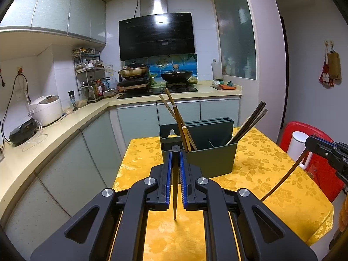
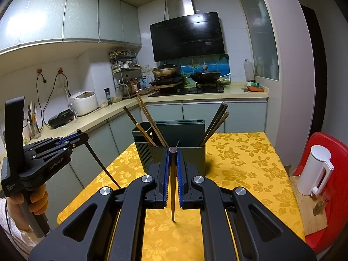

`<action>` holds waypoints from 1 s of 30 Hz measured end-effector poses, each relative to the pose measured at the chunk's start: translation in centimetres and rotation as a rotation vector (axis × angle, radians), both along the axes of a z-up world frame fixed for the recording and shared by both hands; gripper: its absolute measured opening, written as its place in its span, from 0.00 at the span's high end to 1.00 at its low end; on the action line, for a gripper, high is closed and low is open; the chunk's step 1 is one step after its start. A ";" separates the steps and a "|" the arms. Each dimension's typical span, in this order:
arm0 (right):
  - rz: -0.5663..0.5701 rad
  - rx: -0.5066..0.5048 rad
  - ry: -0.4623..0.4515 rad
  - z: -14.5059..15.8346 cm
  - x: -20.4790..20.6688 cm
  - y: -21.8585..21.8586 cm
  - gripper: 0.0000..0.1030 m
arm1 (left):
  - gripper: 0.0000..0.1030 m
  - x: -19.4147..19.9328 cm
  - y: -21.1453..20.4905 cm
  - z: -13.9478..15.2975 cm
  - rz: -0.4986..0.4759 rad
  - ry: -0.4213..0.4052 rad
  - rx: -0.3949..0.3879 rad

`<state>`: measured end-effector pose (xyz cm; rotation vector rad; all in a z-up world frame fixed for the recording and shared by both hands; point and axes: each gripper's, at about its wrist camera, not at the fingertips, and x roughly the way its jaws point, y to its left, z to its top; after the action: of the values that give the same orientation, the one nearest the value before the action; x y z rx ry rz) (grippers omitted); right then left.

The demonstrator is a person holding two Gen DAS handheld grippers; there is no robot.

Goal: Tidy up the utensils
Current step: 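Lift both held chopsticks and carry them over the green holder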

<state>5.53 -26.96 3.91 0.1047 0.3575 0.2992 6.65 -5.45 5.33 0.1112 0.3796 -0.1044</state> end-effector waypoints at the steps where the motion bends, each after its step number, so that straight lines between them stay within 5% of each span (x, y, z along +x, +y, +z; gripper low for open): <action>1: 0.000 0.000 -0.001 0.0 0.0 0.0 0.93 | 0.93 0.0 0.0 0.0 0.000 -0.001 -0.001; 30: 0.001 -0.009 -0.002 0.5 0.6 0.4 0.93 | 0.93 0.8 0.1 0.6 -0.004 0.006 0.001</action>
<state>6.14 -26.60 4.37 0.0957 0.3563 0.2986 7.47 -5.38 5.93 0.1126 0.3853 -0.1084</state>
